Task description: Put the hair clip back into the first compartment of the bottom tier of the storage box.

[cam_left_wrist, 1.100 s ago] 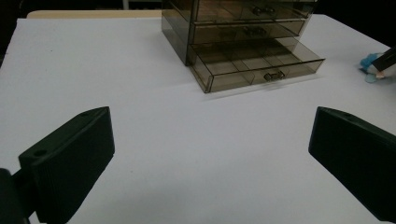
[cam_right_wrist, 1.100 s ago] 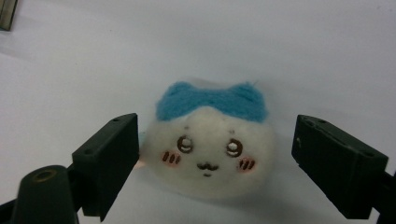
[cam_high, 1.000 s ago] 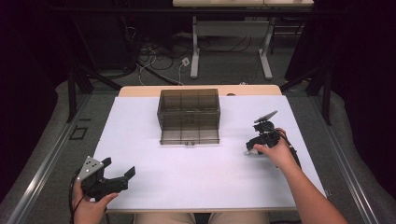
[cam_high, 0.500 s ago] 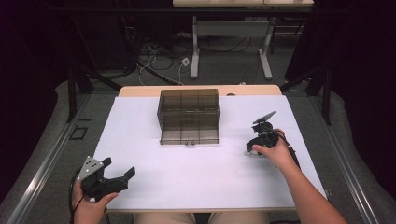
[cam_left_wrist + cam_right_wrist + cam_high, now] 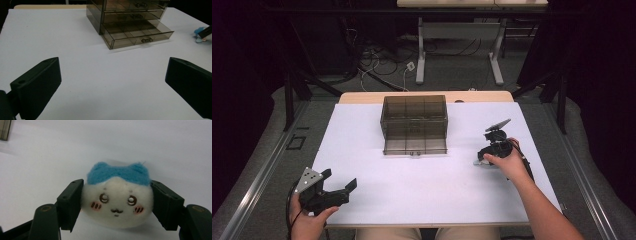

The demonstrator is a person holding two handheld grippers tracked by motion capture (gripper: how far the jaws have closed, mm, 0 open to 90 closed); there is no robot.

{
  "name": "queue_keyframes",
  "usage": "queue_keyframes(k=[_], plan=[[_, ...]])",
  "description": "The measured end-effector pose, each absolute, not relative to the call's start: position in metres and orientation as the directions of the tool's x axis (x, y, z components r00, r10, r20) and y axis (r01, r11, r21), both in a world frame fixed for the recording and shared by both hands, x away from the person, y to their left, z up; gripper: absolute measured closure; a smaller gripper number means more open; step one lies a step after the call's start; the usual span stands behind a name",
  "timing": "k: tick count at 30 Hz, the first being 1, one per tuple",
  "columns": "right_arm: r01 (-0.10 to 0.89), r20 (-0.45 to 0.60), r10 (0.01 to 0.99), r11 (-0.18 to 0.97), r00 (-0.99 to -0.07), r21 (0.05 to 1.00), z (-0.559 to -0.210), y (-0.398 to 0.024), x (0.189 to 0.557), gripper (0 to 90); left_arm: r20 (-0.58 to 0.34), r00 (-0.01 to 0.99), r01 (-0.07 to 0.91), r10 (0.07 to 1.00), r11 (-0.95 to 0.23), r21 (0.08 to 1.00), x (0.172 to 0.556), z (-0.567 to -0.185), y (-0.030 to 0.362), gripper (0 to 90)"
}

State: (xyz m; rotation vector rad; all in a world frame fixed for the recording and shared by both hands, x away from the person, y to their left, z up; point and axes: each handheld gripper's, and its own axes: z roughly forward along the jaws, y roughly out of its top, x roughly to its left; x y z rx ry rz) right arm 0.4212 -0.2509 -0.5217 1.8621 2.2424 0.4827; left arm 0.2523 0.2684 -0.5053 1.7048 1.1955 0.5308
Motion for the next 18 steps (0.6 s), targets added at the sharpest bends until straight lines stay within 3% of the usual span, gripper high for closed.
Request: queue_keyframes(k=[18], plan=[[0.907, 0.152, 0.98, 0.054, -0.128, 0.418, -0.5113, -0.2539, 0.4174, 31.6, -0.164, 0.427, 0.478, 0.889, -0.068, 0.876, 0.2525, -0.5056, 0.2683, 0.7]])
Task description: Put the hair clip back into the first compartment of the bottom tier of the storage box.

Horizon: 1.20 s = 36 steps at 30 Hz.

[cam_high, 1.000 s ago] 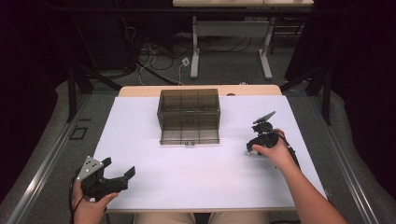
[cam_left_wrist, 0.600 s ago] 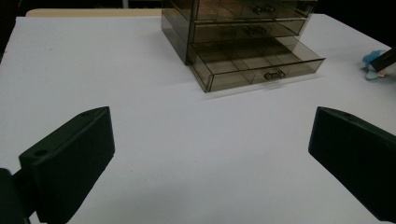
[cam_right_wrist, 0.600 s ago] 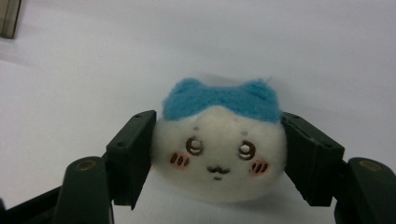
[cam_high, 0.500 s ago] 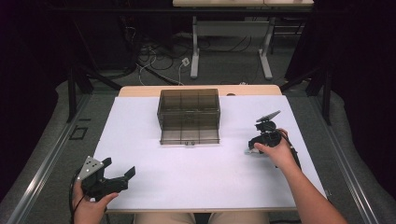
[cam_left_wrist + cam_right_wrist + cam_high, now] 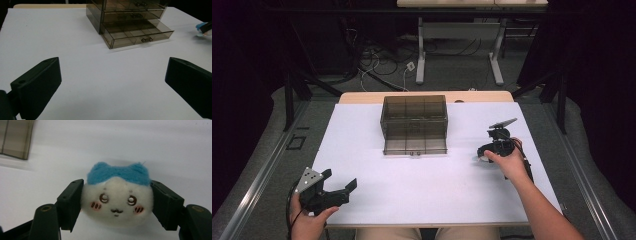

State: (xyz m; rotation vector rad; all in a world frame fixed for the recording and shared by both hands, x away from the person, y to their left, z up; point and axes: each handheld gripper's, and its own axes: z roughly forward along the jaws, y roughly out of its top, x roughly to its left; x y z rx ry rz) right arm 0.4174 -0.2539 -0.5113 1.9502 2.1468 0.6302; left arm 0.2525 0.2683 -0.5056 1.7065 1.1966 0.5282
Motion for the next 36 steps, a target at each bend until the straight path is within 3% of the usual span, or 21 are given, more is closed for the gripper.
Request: queue_keyframes(k=[15, 36], plan=[[0.873, 0.204, 0.974, -0.011, -0.101, 0.487, -0.495, -0.248, 0.411, 31.8, -0.158, 0.431, 0.48, 0.889, -0.077, 0.874, 0.253, -0.506, 0.269, 0.7], [0.829, 0.192, 0.96, 0.066, -0.206, 0.556, -0.47, -0.213, 0.4, 31.9, -0.161, 0.431, 0.481, 0.888, -0.076, 0.873, 0.253, -0.506, 0.269, 0.7]])
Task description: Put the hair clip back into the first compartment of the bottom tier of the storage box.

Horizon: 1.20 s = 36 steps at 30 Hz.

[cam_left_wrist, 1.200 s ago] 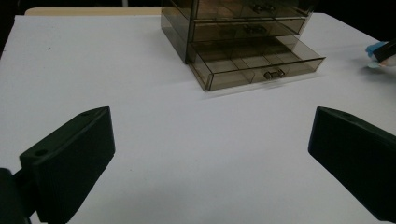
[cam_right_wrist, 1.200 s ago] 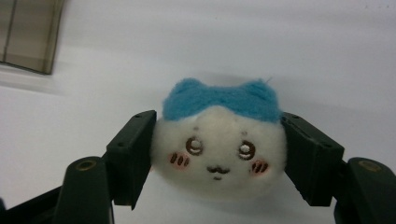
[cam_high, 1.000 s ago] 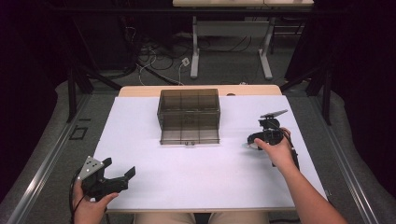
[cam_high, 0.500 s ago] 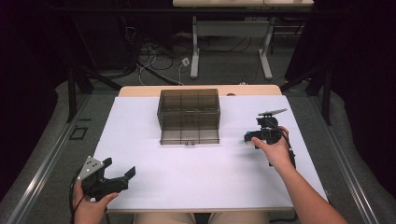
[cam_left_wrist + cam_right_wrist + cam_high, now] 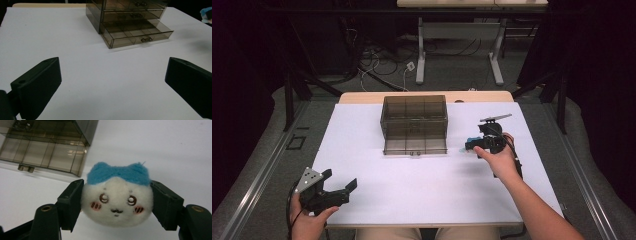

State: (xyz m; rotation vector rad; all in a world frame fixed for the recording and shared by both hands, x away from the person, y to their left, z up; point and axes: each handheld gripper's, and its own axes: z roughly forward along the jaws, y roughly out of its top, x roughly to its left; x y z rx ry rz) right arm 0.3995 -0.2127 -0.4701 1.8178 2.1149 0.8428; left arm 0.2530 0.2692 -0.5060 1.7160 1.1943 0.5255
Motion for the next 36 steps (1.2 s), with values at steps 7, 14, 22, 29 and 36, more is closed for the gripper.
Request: queue_keyframes(k=[7, 14, 22, 29, 36], plan=[[0.819, 0.19, 0.953, 0.09, -0.236, 0.566, -0.464, -0.197, 0.399, 31.9, -0.165, 0.431, 0.482, 0.887, -0.072, 0.873, 0.253, -0.506, 0.269, 0.8], [0.816, 0.192, 0.946, 0.11, -0.26, 0.567, -0.461, -0.183, 0.4, 31.9, -0.172, 0.431, 0.484, 0.886, -0.066, 0.873, 0.253, -0.506, 0.269, 0.8], [0.807, 0.192, 0.938, 0.131, -0.289, 0.576, -0.457, -0.167, 0.401, 31.9, -0.165, 0.432, 0.48, 0.887, -0.072, 0.874, 0.254, -0.506, 0.269, 0.8], [0.802, 0.189, 0.934, 0.144, -0.304, 0.579, -0.456, -0.153, 0.402, 32.0, -0.165, 0.434, 0.478, 0.886, -0.071, 0.876, 0.254, -0.506, 0.269, 0.8], [0.798, 0.186, 0.929, 0.158, -0.32, 0.581, -0.457, -0.144, 0.404, 32.0, -0.173, 0.432, 0.48, 0.885, -0.063, 0.875, 0.254, -0.506, 0.269, 0.7]])
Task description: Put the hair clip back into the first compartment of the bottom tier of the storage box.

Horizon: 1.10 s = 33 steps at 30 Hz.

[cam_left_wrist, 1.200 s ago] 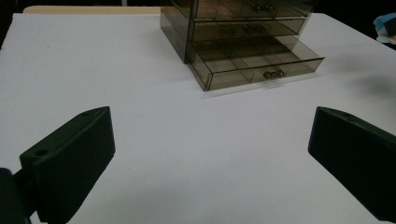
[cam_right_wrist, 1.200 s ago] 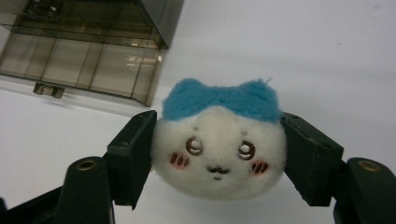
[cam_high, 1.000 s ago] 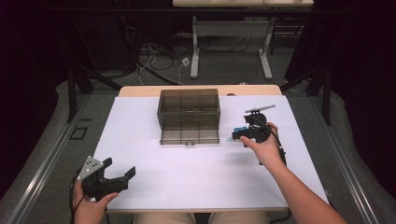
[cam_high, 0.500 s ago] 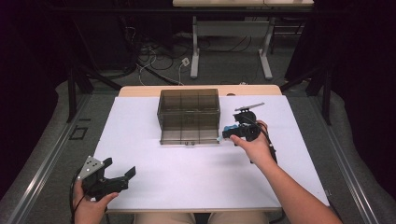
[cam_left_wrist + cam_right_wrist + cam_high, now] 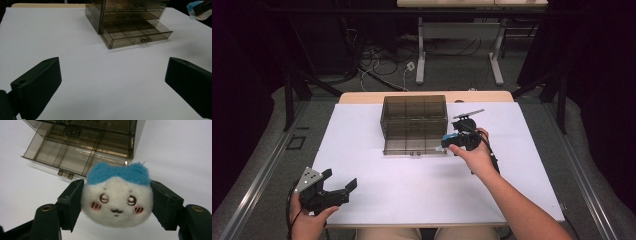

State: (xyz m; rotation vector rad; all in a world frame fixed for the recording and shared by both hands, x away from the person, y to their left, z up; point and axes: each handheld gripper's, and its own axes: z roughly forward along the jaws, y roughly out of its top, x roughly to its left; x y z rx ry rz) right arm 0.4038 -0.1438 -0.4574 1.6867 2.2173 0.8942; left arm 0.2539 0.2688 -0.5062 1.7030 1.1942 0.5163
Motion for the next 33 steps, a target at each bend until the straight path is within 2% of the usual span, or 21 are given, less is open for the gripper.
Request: queue_keyframes(k=[33], plan=[[0.762, 0.196, 0.9, 0.196, -0.39, 0.617, -0.453, -0.078, 0.415, 32.0, -0.174, 0.442, 0.477, 0.88, -0.066, 0.876, 0.254, -0.506, 0.269, 0.8]])
